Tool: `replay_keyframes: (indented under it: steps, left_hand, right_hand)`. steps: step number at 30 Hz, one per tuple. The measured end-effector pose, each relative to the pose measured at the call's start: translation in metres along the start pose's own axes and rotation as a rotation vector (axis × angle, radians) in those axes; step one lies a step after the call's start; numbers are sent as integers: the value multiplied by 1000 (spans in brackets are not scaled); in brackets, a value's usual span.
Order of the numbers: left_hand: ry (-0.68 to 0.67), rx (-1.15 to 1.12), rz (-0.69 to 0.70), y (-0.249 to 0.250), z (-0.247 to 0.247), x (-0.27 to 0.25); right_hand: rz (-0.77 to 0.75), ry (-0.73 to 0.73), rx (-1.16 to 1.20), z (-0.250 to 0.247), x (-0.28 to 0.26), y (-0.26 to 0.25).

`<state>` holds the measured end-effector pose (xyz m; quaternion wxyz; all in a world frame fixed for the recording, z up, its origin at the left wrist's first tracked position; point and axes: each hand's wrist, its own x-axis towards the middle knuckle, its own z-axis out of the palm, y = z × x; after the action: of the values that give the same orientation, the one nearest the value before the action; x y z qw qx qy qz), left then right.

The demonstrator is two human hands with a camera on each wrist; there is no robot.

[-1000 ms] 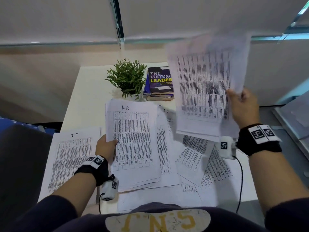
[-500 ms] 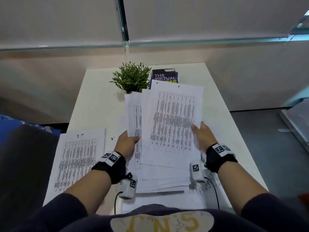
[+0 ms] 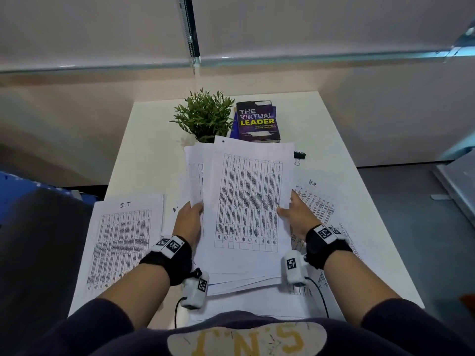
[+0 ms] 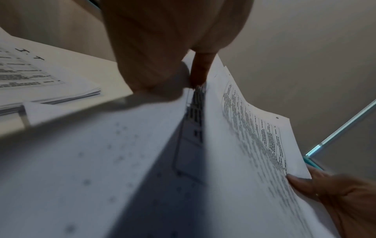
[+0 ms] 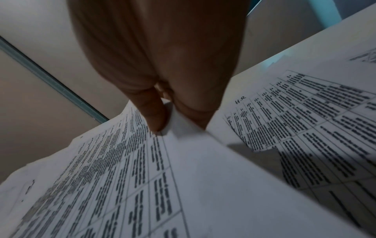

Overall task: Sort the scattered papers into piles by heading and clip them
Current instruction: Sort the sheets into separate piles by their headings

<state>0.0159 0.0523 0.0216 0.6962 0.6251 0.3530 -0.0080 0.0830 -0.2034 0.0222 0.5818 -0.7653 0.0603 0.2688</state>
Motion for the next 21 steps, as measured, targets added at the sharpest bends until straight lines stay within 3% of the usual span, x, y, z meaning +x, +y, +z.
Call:
replay_keyframes:
  steps: [5, 9, 12, 18, 21]
  left_hand:
    - [-8, 211, 66, -2, -8, -8]
    - [79, 310, 110, -1, -24, -5]
    - [171, 339, 85, 0, -46, 2]
    - [281, 376, 4, -14, -85, 19]
    - [284, 372, -20, -22, -96, 21]
  right_hand:
    - [-28, -4, 51, 17, 11, 1]
    - [43, 29, 12, 31, 23, 9]
    - [162, 198, -243, 28, 42, 25]
    - [362, 192, -726, 59, 57, 44]
    - [400, 202, -789, 67, 62, 53]
